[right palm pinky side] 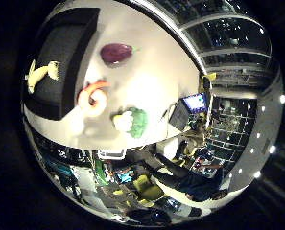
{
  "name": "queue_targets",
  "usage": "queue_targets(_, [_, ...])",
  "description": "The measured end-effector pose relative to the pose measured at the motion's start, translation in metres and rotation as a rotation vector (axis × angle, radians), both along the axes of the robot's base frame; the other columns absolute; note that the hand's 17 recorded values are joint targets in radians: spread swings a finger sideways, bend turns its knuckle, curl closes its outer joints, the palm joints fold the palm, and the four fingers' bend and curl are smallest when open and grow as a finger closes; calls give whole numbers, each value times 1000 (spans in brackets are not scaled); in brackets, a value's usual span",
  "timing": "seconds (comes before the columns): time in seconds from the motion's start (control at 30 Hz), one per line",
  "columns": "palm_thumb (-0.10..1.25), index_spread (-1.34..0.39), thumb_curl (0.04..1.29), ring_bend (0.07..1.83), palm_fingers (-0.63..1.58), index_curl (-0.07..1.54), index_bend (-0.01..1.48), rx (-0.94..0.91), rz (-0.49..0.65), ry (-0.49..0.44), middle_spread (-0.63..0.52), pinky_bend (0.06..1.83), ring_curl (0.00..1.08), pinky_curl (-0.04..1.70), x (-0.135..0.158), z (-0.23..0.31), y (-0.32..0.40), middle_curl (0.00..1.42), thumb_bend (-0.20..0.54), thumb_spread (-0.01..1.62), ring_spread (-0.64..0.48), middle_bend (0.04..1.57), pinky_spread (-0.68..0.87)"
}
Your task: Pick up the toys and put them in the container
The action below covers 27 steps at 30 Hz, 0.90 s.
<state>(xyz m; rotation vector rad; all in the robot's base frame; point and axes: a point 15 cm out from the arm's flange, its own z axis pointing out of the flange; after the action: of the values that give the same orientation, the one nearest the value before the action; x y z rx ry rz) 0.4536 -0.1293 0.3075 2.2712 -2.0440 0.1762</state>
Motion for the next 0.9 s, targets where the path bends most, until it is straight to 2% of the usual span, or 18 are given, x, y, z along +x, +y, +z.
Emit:
queue_targets(0.23, [641,-399,331,263,21,254,156,-2,-118,15,90,476,261,287,-34,-8,-97,318,-31,929,208,196,425])
queue_targets(0.5, [626,-392,325,263,28,254,155,39,-234,69,89,472,265,299,-68,-67,-183,321,-31,934,202,195,433])
queue_targets(0.9, [575,-393,318,285,-19,242,148,96,-255,147,101,496,270,311,-84,-156,-219,311,-31,931,208,187,428])
